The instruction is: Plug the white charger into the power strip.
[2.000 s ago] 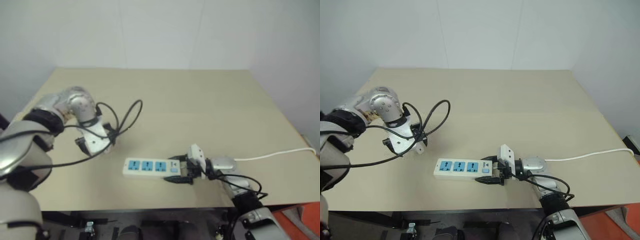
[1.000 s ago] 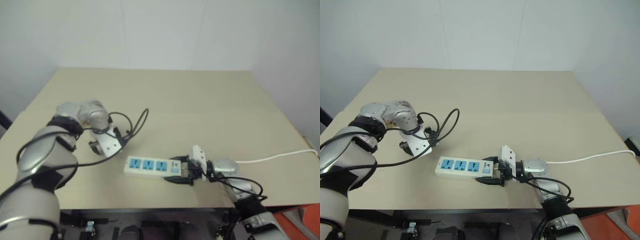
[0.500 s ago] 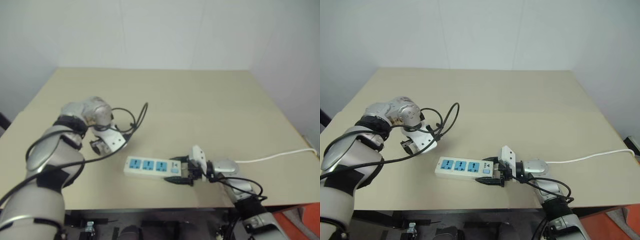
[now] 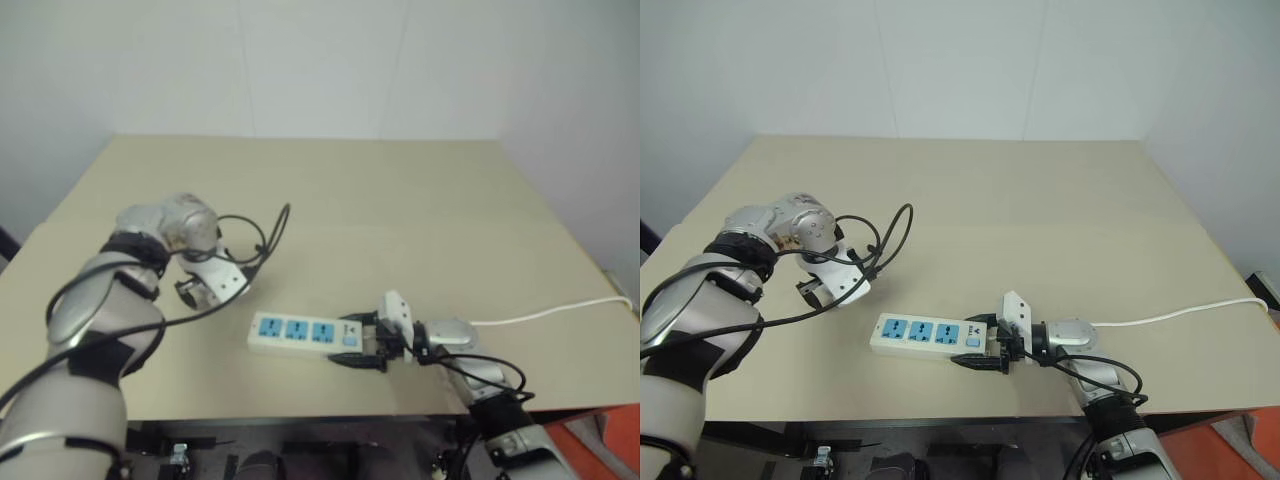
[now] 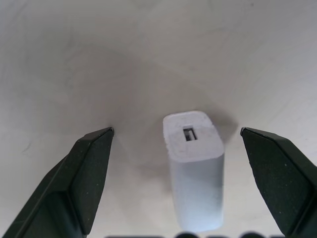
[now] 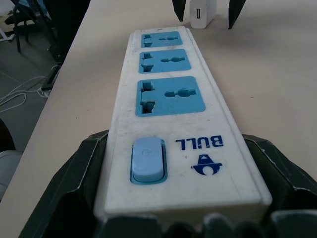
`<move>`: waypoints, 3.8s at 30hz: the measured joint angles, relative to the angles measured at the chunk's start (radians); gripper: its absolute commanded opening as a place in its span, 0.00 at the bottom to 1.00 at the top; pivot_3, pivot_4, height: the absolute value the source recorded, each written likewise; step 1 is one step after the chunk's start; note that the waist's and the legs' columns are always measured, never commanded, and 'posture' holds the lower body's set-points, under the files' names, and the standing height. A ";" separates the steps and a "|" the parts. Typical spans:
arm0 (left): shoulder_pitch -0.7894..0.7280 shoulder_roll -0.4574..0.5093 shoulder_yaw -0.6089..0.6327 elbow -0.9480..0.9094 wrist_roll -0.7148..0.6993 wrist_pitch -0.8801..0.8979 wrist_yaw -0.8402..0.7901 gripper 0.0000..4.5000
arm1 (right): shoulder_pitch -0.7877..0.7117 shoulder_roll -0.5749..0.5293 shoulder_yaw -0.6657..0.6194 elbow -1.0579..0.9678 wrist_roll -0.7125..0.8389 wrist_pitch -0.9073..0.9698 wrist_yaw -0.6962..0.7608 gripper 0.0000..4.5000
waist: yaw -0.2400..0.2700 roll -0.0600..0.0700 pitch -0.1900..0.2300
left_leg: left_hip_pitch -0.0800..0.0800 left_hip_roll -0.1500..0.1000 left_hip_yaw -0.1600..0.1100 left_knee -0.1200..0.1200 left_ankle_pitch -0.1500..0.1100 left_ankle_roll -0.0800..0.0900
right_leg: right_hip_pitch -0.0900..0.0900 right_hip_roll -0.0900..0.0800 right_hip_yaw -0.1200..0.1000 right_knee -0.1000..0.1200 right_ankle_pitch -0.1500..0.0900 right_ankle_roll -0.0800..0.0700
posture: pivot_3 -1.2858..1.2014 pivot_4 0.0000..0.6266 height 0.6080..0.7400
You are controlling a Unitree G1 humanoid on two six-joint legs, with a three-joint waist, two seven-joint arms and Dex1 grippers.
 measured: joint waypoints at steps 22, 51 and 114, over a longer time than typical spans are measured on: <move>0.039 -0.013 0.218 -0.041 -0.255 -0.007 -0.094 0.23 | 0.000 0.000 0.000 0.000 0.001 0.003 -0.003 0.76 | -0.001 0.000 0.000 | 0.000 0.000 -0.001 0.001 0.000 0.000 | 0.000 0.000 0.000 0.000 0.000 0.000 | 0.52 0.24 1.00; 0.597 -0.009 0.682 -1.068 -1.123 1.118 -0.061 0.23 | -0.199 0.082 0.018 0.395 -0.045 -0.266 0.133 0.76 | -0.033 0.000 0.000 | 0.019 0.001 -0.007 -0.002 0.000 -0.001 | 0.016 0.001 0.002 0.000 0.000 0.000 | 0.52 0.24 1.00; 0.854 -0.185 0.564 -0.908 -1.015 0.812 0.061 0.23 | -0.215 0.113 0.001 0.445 -0.088 -0.278 0.120 0.76 | -0.035 0.000 -0.010 | 0.030 0.002 -0.005 -0.010 0.001 -0.002 | 0.020 0.001 0.005 0.001 0.000 -0.002 | 0.52 0.24 1.00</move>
